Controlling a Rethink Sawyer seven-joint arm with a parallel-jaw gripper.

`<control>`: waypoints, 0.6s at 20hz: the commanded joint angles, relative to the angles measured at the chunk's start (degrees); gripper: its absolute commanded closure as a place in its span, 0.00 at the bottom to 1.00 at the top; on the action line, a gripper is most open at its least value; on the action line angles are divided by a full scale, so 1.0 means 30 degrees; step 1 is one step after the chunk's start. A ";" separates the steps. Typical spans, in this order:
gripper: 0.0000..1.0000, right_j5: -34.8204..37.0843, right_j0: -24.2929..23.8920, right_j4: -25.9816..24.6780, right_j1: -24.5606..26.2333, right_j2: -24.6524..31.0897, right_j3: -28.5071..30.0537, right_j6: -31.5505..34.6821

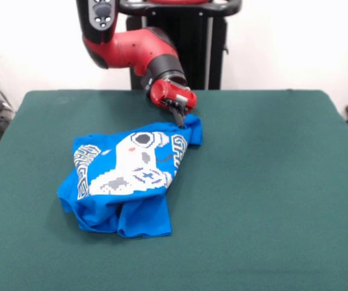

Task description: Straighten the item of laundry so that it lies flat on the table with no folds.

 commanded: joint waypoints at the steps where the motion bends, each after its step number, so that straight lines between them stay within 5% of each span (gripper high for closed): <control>1: 1.00 0.5813 0.0343 -0.1829 0.1208 0.0783 -0.1205 0.6066; 12: 1.00 0.6595 -0.0347 -0.3537 0.0189 0.0902 -0.1135 0.5358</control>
